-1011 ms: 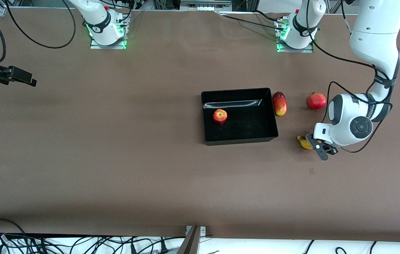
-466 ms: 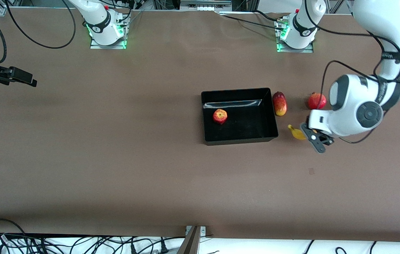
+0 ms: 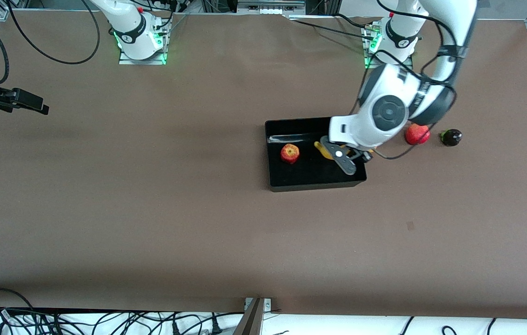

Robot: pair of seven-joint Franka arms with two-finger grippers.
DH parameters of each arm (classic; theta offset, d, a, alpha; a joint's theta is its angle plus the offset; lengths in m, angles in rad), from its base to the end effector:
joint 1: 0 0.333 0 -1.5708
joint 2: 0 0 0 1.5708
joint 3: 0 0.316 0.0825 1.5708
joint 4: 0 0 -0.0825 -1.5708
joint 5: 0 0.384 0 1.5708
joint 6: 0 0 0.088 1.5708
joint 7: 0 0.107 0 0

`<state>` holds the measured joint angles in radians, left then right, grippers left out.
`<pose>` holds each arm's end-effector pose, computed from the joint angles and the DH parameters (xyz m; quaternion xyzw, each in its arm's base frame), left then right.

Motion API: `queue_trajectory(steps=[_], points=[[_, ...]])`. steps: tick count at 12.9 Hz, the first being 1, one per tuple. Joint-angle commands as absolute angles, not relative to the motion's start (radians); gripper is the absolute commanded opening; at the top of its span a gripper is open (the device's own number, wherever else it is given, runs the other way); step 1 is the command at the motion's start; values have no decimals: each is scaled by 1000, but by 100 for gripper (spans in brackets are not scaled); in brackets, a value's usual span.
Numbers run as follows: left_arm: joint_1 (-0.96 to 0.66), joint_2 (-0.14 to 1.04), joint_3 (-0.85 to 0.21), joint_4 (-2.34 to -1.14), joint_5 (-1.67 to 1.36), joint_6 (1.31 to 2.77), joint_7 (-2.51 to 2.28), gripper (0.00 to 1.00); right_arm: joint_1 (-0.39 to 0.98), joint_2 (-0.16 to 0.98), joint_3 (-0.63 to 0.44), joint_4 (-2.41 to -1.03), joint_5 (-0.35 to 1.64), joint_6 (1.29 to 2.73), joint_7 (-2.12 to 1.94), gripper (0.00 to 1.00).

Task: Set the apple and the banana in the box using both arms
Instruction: 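Carry the banana into the box, lower it, open the left gripper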

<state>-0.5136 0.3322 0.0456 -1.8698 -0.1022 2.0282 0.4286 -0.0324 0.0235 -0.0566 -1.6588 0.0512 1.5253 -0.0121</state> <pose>0.5394 -0.2807 0.3246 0.9081 -0.4081 -0.0871 0.0345 0.5492 -0.0430 0.5669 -0.9958 0.0392 0.0770 0.0289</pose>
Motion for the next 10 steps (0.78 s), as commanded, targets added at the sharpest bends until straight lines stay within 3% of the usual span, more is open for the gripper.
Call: queue_trajectory(steps=[1, 10], points=[[-540, 379, 49, -1894, -123, 2109, 390, 0, -38, 28, -52, -1649, 57, 1514, -17, 100], [-551, 489, 49, -1939, -118, 2241, 304, 0, -34, 28, -52, -1647, 71, 1516, -11, 100]])
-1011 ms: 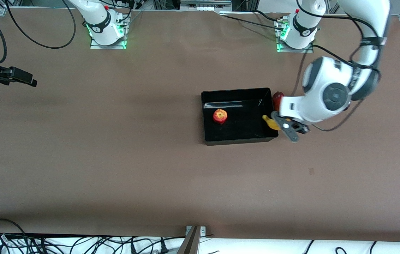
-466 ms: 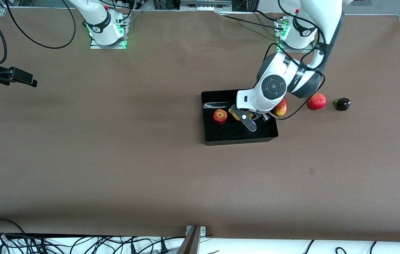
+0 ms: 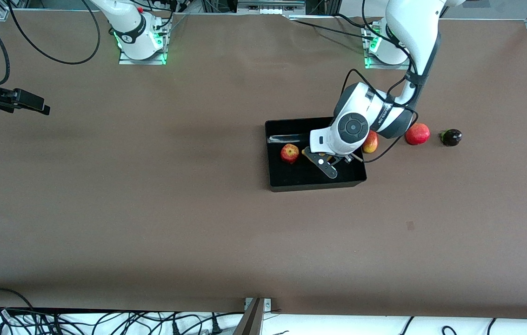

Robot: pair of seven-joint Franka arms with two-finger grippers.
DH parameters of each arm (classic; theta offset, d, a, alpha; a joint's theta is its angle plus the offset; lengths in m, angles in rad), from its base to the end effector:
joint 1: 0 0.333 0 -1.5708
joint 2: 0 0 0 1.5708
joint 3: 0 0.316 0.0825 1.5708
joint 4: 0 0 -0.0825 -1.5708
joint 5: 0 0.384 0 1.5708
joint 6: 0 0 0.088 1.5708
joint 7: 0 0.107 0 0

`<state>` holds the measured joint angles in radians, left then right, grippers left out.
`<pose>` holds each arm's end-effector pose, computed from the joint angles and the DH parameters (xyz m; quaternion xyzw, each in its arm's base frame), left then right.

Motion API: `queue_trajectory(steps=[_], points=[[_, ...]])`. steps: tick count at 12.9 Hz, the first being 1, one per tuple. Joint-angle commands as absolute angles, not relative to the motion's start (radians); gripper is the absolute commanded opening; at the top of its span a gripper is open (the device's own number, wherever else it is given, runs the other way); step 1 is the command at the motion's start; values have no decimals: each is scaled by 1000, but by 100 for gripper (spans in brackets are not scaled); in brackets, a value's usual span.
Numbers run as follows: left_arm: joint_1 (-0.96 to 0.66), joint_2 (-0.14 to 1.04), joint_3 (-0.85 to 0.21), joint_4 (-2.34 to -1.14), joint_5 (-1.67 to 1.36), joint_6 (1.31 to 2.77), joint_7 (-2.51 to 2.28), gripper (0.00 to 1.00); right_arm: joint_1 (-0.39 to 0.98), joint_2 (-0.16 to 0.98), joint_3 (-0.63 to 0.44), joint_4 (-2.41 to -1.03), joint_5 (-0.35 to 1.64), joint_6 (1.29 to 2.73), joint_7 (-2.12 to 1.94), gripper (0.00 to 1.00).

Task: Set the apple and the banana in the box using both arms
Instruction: 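Carry the banana into the box, lower it, open the left gripper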

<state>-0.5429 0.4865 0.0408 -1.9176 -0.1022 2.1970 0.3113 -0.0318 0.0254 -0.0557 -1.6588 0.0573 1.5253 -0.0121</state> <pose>0.5276 -0.2946 0.2225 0.9256 -0.3631 -0.1050 0.0184 0.5498 -0.0415 0.5659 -0.9957 0.0386 0.0778 0.0318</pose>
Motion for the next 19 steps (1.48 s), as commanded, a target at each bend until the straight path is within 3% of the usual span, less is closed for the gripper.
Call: queue_trajectory(steps=[1, 7, 8, 9, 14, 19], points=[[-551, 498, 49, -1937, -114, 2252, 304, 0, -34, 28, -52, -1647, 71, 1522, -11, 100], [-549, 520, 51, -1937, -109, 2279, 308, 1, -34, 28, -52, -1647, 71, 1520, -12, 100], [-548, 520, 51, -1937, -109, 2278, 308, 63, -34, 28, -52, -1647, 71, 1522, -12, 100], [-546, 519, 52, -1937, -109, 2278, 313, 100, -34, 28, -51, -1647, 72, 1525, -9, 100], [-540, 479, 54, -1940, -107, 2249, 304, 100, -34, 28, -51, -1647, 95, 1528, -6, 100], [-450, 277, 54, -1915, -107, 2120, 290, 100, -32, 23, -45, -1634, 84, 1520, -8, 100]])
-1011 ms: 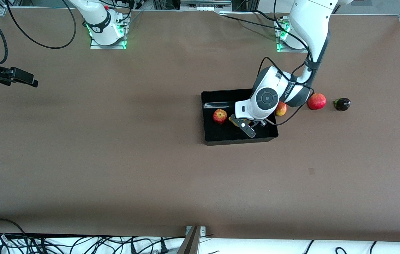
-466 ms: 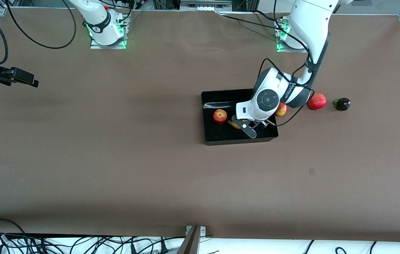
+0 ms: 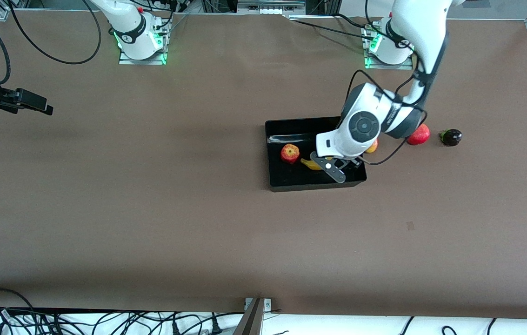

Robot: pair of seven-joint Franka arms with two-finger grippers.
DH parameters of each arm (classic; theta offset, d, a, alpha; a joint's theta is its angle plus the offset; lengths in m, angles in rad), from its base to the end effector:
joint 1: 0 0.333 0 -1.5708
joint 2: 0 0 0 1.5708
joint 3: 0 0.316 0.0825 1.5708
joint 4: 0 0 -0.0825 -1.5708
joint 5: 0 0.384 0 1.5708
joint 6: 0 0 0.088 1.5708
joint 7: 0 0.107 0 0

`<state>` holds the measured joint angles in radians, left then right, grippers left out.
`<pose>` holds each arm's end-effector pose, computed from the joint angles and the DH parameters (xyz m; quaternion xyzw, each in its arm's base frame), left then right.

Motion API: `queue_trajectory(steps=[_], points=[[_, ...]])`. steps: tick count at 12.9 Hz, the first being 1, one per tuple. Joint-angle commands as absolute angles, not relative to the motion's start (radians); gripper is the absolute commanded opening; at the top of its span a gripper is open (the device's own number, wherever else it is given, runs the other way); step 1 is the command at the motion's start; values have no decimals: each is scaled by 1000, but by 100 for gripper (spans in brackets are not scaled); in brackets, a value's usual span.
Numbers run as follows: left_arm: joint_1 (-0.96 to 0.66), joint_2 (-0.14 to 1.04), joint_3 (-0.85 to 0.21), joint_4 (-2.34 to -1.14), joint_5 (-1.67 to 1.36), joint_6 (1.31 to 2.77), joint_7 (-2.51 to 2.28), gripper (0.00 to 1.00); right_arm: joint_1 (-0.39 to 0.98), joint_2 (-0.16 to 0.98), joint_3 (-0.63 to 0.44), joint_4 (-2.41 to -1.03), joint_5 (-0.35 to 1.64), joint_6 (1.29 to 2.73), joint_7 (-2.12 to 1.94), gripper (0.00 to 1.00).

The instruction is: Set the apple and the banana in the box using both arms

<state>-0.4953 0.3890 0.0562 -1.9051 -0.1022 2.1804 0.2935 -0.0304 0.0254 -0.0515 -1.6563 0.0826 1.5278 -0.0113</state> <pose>0.5535 -0.2659 0.2859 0.9421 -0.3292 -0.0582 0.0252 0.5508 -0.0357 0.5675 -0.9955 0.0366 0.0748 0.0441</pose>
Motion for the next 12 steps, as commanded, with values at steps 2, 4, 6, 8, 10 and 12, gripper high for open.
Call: queue_trajectory(steps=[2, 4, 6, 8, 10, 12], points=[[-388, 178, 52, -1911, -107, 2126, 291, 100, -32, 18, -49, -1632, 81, 1519, -6, 100], [-356, 114, 54, -1914, -107, 2093, 288, 100, -32, -3, -49, -1637, 80, 1516, -5, 100], [-331, 31, 61, -1913, -66, 1982, 279, 100, -32, -5, -49, -1638, 78, 1528, -3, 100], [-316, -50, 77, -1899, 17, 1898, 275, 100, -32, -3, -46, -1638, 78, 1531, -5, 100], [-307, -63, 103, -1811, 47, 1737, 275, 100, -32, -3, -48, -1638, 78, 1531, -5, 100], [-273, -64, 106, -1752, 75, 1677, 221, 100, -32, -5, -46, -1638, 28, 1539, -3, 100]])
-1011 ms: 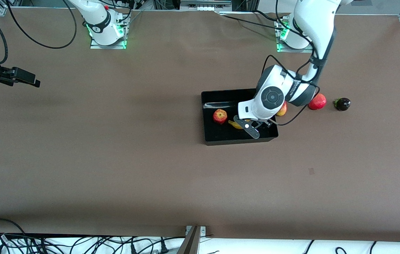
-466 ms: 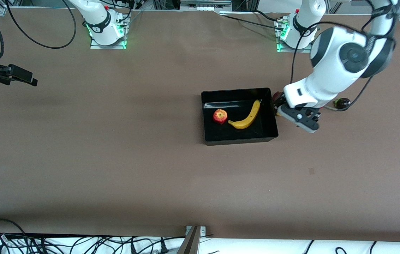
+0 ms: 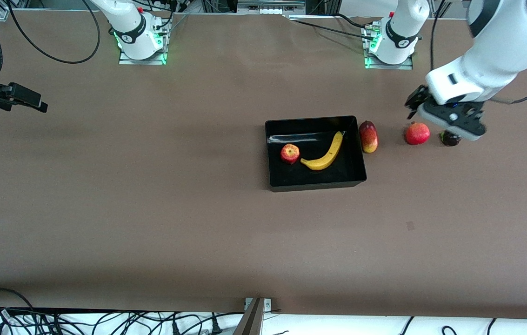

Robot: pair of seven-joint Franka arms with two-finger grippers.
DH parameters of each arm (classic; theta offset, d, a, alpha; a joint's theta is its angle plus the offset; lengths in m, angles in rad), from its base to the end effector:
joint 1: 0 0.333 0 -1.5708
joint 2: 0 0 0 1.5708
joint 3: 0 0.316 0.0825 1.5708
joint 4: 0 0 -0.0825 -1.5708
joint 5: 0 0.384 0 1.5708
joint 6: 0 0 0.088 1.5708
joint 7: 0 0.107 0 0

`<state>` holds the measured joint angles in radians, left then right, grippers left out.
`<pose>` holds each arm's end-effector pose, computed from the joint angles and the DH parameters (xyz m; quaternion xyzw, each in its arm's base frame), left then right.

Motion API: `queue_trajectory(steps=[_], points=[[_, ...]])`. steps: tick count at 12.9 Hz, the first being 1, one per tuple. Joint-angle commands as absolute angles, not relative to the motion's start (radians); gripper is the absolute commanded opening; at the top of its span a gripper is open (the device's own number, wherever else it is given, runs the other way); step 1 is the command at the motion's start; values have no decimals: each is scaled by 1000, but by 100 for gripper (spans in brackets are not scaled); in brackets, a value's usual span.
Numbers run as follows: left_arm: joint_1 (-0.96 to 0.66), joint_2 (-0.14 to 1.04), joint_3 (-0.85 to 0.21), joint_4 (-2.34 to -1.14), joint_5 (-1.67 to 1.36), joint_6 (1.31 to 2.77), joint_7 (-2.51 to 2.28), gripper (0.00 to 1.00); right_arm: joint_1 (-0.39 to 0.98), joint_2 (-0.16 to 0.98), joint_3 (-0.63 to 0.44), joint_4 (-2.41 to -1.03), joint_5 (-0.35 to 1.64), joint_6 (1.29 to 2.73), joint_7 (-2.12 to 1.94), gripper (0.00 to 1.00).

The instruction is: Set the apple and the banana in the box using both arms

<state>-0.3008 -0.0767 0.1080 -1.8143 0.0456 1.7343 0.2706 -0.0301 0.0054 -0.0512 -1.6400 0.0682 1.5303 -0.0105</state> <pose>0.5293 -0.0973 0.5645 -0.9722 0.2334 0.0026 0.0183 0.5472 -0.0370 0.5861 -0.9971 0.0359 0.0559 0.0366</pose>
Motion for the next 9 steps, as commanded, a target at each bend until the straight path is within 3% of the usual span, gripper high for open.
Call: queue_trajectory(steps=[1, 5, 9], points=[[-253, -64, 107, -1741, 74, 1655, 206, 100, -32, -5, -45, -1640, 14, 1566, -5, 100], [-144, -66, 129, -1746, 11, 1649, 210, 100, -32, -5, -44, -1640, 23, 1562, -3, 100], [-138, -58, 127, -1741, 2, 1611, 189, 100, -32, -2, -46, -1640, 26, 1563, -3, 100]])
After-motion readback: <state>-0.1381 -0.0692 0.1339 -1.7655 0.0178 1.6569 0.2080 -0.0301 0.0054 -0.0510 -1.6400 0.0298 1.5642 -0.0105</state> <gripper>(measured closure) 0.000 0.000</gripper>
